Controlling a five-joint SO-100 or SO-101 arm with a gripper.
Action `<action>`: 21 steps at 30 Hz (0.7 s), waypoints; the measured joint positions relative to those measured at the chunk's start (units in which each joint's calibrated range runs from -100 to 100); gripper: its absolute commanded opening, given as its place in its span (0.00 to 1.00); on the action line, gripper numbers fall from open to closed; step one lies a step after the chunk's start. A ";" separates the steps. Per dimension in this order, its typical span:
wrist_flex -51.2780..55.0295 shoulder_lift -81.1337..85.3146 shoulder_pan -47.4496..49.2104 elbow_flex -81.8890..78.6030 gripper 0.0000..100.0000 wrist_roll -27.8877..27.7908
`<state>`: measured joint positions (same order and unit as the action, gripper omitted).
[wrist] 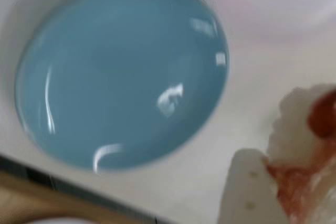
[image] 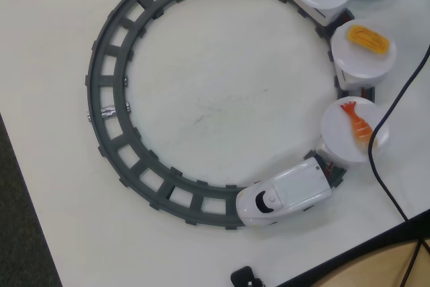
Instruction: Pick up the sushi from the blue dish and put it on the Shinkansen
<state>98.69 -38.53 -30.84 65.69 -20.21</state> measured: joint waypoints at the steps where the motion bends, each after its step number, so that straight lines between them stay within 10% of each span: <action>1: 0.00 0.00 0.95 -1.71 0.02 0.00; 21: 0.00 0.00 7.80 -15.40 0.10 0.05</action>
<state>98.69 -38.53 -23.04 50.29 -20.16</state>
